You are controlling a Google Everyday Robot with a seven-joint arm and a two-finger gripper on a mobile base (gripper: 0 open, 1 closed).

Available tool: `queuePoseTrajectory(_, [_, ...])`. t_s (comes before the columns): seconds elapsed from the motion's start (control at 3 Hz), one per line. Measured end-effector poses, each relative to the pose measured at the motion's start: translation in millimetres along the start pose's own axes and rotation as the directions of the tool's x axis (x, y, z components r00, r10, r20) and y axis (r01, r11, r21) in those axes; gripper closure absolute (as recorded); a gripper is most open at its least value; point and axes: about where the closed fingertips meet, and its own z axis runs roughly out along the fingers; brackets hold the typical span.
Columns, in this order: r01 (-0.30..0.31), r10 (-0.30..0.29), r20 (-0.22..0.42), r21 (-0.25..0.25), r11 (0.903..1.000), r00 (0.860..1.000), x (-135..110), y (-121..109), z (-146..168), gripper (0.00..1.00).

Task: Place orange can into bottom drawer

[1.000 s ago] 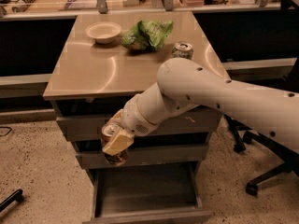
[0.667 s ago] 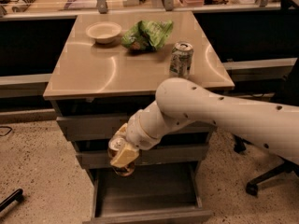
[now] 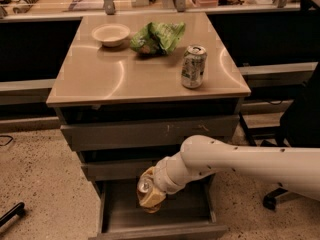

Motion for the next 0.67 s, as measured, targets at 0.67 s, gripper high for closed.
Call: queuePoseTrajectory(0.67, [0.017, -0.017, -0.032, 0.005, 0.9998, 0.999, 11, -2, 6, 1.0])
